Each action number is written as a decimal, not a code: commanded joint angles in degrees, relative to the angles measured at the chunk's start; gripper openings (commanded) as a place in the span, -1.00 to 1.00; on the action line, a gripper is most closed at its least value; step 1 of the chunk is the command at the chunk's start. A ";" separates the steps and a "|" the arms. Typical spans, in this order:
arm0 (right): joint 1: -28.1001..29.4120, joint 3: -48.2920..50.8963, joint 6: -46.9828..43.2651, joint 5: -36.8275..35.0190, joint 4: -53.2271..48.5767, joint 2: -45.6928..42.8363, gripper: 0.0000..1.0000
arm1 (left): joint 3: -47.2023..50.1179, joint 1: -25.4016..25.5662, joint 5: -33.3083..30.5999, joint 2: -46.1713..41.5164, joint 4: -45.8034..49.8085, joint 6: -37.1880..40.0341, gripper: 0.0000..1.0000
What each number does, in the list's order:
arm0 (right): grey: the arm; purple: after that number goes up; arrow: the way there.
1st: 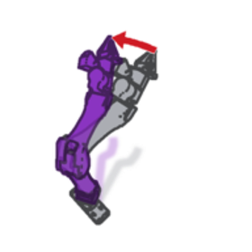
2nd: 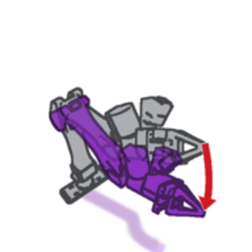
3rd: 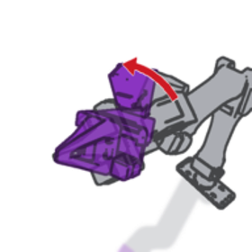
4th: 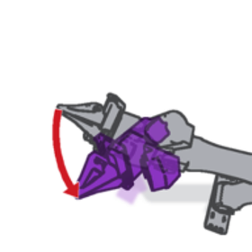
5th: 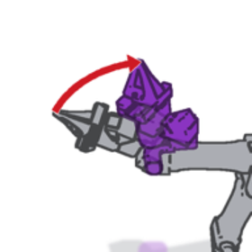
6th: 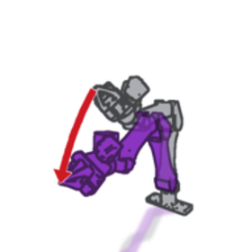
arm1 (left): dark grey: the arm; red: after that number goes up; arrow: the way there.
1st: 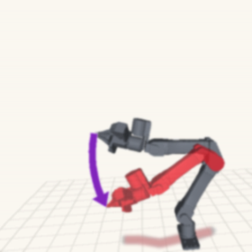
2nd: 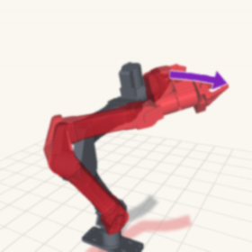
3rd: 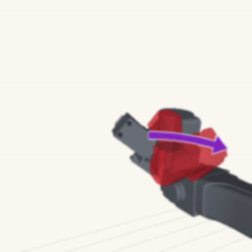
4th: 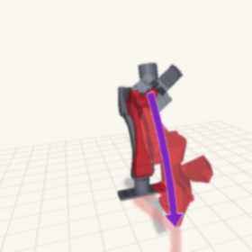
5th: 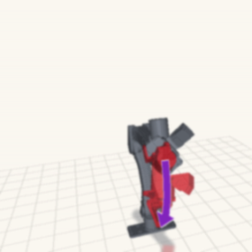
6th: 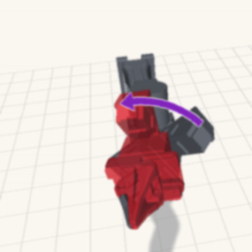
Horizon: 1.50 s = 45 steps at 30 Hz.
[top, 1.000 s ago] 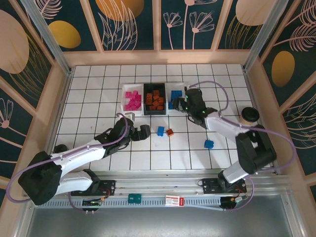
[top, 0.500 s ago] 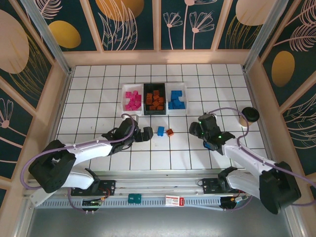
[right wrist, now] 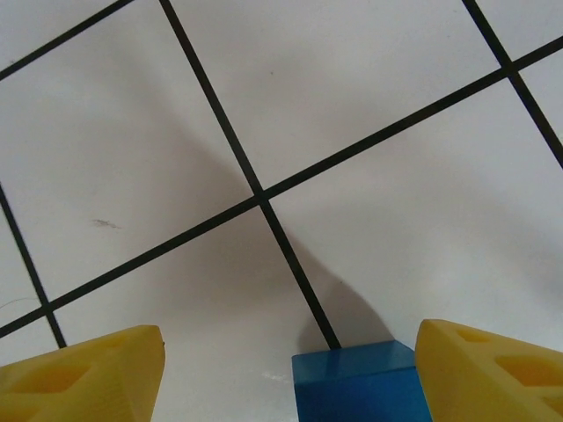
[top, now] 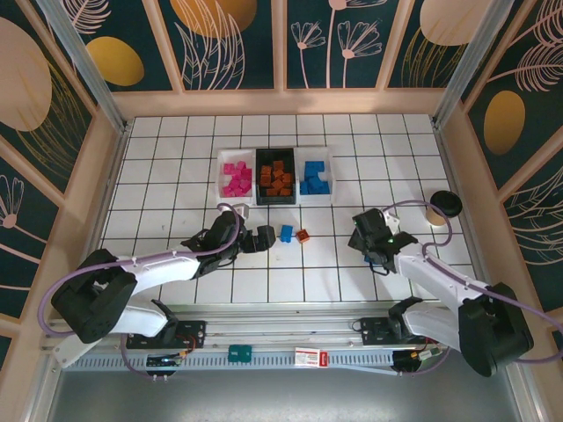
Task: Sort the legos into containers by color
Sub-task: Pick up the lego from the bottom-right of the table.
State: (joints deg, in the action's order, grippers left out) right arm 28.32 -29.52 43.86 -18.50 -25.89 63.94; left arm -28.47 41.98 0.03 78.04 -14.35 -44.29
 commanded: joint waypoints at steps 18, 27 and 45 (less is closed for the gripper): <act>8.29 -1.13 4.08 11.22 -5.39 2.23 0.44 | 0.79 0.21 0.61 -3.24 -1.34 -0.72 0.97; 17.35 -1.01 7.85 12.06 -12.97 1.31 0.43 | 0.95 0.23 0.62 -3.07 -1.34 -0.88 0.98; 16.61 -18.73 -8.12 8.36 6.64 8.12 -0.53 | 0.52 0.24 -1.23 -7.74 2.33 0.22 0.98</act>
State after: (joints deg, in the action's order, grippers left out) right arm 47.03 -42.87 42.63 -7.46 -29.02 70.17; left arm -28.27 41.98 -0.27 71.96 -13.85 -44.25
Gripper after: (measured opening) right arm 0.311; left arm 0.988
